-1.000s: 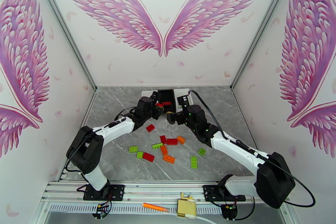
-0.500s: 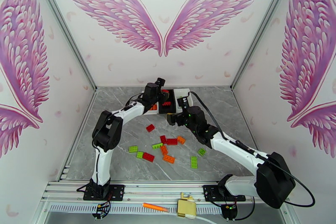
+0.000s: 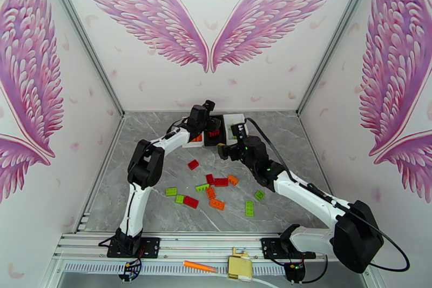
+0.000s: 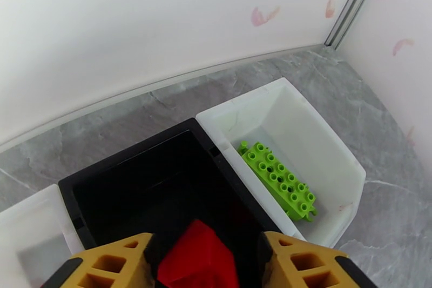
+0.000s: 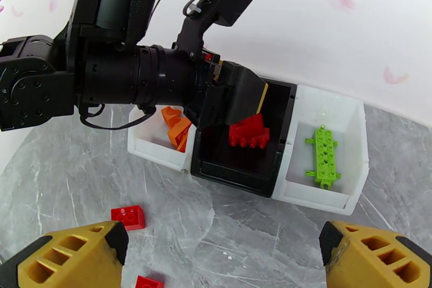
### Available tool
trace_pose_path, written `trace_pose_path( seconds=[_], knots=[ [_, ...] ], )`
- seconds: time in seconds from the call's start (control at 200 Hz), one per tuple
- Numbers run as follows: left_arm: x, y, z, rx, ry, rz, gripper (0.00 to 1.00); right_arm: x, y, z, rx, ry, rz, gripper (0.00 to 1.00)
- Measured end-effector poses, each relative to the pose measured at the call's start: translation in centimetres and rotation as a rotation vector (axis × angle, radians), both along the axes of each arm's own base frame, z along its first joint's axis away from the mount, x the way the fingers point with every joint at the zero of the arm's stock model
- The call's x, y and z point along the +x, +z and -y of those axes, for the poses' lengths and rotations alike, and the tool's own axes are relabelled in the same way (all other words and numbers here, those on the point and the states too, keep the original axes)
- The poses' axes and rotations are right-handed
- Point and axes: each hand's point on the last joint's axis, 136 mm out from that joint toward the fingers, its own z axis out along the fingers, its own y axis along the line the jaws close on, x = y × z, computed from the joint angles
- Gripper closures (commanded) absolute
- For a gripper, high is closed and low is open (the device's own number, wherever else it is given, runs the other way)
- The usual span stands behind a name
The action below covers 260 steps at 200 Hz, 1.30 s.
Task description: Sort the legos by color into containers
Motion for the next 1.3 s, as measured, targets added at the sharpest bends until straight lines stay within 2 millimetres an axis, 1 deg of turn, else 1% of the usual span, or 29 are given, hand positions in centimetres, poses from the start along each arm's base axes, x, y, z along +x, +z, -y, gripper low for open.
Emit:
trace_pose_path(
  seconds=[0.085, 0.15, 0.21, 0.27, 0.35, 0.43, 0.485, 0.545, 0.61, 0.765, 0.91, 1.009, 1.069, 1.179, 1.299],
  knots=[
    [-0.7, 0.0, -0.3, -0.007, 0.0, -0.013, 0.34, 0.0, -0.1, 0.0, -0.007, 0.003, 0.0, 0.01],
    [-1.8, 0.3, -1.0, -0.008, 0.004, -0.027, 0.29, -0.1, -0.1, 0.0, -0.013, 0.005, -0.002, 0.01],
    [-3.1, 1.2, -1.8, -0.014, 0.01, -0.029, 0.25, -0.1, -0.1, -0.1, -0.017, 0.013, -0.006, 0.01],
    [-4.3, 2.6, -2.7, -0.029, 0.019, -0.016, 0.2, 0.0, 0.2, -0.4, -0.015, 0.028, -0.005, 0.01],
    [-6.0, 5.1, -4.0, -0.062, 0.037, 0.013, 0.14, 0.2, 0.6, -1.1, -0.016, 0.054, -0.007, 0.0],
    [-7.6, 7.5, -5.6, -0.098, 0.06, 0.058, 0.1, 0.5, 0.3, -1.8, -0.027, 0.071, -0.031, 0.01],
    [-8.7, 8.5, -7.0, -0.128, 0.08, 0.069, 0.09, 0.7, 0.0, -2.6, -0.038, 0.082, -0.048, 0.01],
    [-9.5, 9.1, -8.6, -0.164, 0.102, 0.069, 0.08, 0.7, -0.8, -3.8, -0.056, 0.102, -0.072, 0.01],
    [-10.0, 9.1, -10.7, -0.187, 0.142, 0.057, 0.07, 0.4, -2.0, -5.3, -0.08, 0.131, -0.103, 0.01],
    [-10.6, 7.4, -15.8, -0.198, 0.255, 0.013, 0.04, -0.4, -4.9, -9.1, -0.13, 0.189, -0.174, 0.01],
    [-11.0, 6.7, -19.2, -0.213, 0.332, -0.019, 0.01, -1.2, -7.8, -12.8, -0.183, 0.243, -0.229, 0.0],
    [-10.9, 6.6, -20.8, -0.224, 0.367, -0.037, 0.01, -1.6, -9.9, -15.5, -0.225, 0.28, -0.263, 0.0],
    [-10.8, 6.4, -21.4, -0.226, 0.384, -0.049, 0.01, -1.8, -11.1, -16.8, -0.247, 0.296, -0.282, 0.01],
    [-10.9, 6.1, -21.8, -0.229, 0.394, -0.066, 0.01, -1.8, -13.2, -18.1, -0.285, 0.313, -0.325, 0.01],
    [-10.9, 6.0, -21.8, -0.231, 0.394, -0.073, 0.01, -1.3, -14.9, -18.8, -0.322, 0.314, -0.362, 0.01]
  ],
)
